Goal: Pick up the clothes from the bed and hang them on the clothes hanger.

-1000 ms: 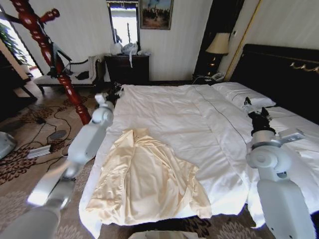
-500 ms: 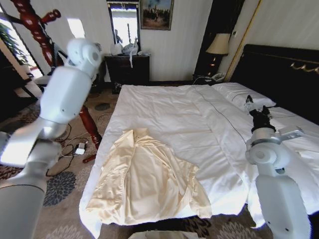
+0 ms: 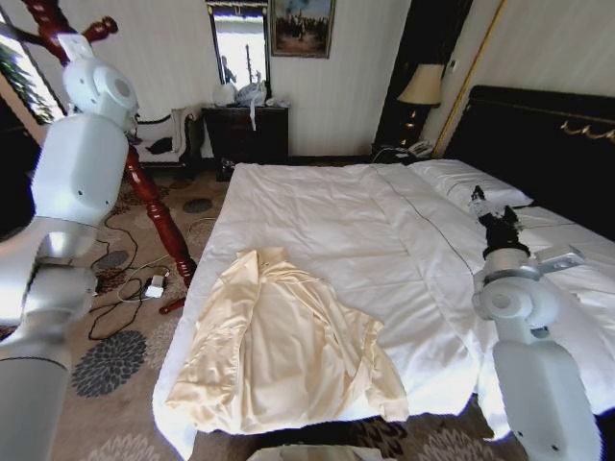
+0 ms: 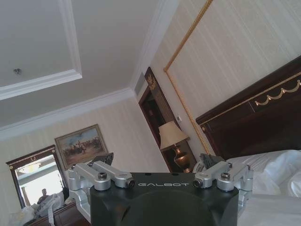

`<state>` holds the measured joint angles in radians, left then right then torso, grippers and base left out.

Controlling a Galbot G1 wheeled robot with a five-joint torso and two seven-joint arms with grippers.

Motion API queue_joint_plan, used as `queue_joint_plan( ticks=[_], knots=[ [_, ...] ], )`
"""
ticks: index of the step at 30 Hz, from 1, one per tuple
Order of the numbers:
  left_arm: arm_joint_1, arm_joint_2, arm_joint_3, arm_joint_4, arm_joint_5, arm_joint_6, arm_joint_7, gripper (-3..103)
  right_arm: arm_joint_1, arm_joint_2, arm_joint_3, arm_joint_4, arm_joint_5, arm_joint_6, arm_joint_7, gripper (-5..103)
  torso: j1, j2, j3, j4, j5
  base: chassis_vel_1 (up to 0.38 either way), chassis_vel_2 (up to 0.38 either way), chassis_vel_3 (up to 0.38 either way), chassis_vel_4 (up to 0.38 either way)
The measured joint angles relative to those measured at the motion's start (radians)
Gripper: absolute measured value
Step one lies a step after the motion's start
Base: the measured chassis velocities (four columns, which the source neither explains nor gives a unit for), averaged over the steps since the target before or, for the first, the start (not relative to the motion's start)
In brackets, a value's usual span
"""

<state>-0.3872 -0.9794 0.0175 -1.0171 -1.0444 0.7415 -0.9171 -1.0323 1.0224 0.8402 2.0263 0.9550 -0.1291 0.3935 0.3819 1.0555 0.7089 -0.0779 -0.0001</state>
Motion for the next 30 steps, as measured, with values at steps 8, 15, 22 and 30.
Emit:
queue_joint_plan(
  ticks=[8, 15, 22, 30],
  knots=[
    [-0.01, 0.009, 0.019, 0.025, -0.012, -0.002, 0.035, 100, -0.019, 0.0, 0.016, 0.012, 0.0, -0.007, 0.011, 100, 0.0, 0.0, 0.0, -0.0003, 0.0002, 0.0, 0.0, 0.0, 0.0],
    [-0.003, 0.029, 0.028, 0.011, -0.11, -0.004, 0.072, 85, -0.029, 0.0, 0.025, 0.025, 0.0, -0.01, 0.018, 100, 0.0, 0.0, 0.0, -0.0001, 0.0001, 0.0, 0.0, 0.0, 0.0],
    [0.007, 0.071, 0.042, -0.03, -0.137, -0.005, 0.078, 58, -0.041, -0.006, 0.036, 0.038, 0.004, -0.014, 0.026, 100, 0.0, 0.0, 0.0, 0.0003, 0.0, 0.0, 0.0, 0.0, 0.0],
    [0.025, 0.098, 0.052, -0.076, -0.185, -0.005, 0.075, 32, -0.051, -0.006, 0.043, 0.052, 0.007, -0.019, 0.035, 100, 0.0, 0.0, 0.0, 0.0, 0.0, 0.0, 0.0, 0.0, 0.0]
  ],
)
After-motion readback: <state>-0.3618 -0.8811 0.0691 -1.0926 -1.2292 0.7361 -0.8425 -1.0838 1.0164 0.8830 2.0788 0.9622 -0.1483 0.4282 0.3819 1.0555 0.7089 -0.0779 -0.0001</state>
